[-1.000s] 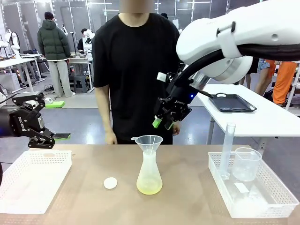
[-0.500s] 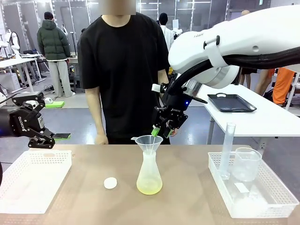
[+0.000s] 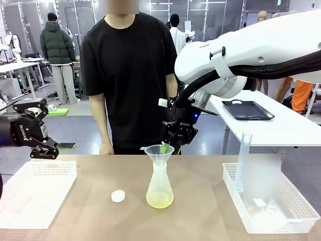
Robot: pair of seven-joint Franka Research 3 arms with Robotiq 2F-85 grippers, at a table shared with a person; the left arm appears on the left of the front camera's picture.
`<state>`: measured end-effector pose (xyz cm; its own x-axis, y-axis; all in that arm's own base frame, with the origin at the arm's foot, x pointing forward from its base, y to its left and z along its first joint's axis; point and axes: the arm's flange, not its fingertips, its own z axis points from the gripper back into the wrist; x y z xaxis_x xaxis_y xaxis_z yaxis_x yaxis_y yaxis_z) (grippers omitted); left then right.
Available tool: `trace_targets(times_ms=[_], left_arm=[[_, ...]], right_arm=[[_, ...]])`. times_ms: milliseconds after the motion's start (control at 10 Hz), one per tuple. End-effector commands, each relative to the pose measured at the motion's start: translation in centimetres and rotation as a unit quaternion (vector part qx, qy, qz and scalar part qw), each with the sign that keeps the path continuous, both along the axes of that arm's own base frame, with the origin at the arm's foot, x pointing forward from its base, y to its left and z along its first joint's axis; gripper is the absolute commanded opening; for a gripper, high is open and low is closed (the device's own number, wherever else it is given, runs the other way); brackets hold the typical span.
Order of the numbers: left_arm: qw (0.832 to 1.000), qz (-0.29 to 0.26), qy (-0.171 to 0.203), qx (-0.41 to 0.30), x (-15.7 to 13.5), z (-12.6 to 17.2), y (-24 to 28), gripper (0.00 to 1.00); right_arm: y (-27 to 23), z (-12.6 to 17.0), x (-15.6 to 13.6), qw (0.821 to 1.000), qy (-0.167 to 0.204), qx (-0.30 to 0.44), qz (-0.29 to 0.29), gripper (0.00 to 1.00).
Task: Prepare the solutions needed for the experiment.
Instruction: Once the solution is in the Big flask , pick up the Plastic Funnel and place it back into the right Organizing basket.
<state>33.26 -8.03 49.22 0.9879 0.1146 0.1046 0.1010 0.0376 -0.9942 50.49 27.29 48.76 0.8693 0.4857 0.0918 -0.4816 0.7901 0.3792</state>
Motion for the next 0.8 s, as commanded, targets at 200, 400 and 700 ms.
trace_targets(times_ms=[200, 400, 700], left_arm=[[1.000, -0.003, 0.000, -0.005, -0.1, 0.1, -0.1, 1.00], [1.000, -0.003, 0.000, -0.005, -0.1, 0.1, -0.1, 1.00], [1.000, -0.003, 0.000, -0.005, -0.1, 0.1, -0.1, 1.00]], right_arm=[[1.2, -1.4, 1.0, 0.999, 0.031, -0.014, -0.020, 0.57], [1.2, -1.9, 1.3, 0.999, 0.036, -0.014, -0.018, 0.57], [1.0, -1.7, 1.6, 0.999, 0.038, -0.011, -0.037, 0.30]])
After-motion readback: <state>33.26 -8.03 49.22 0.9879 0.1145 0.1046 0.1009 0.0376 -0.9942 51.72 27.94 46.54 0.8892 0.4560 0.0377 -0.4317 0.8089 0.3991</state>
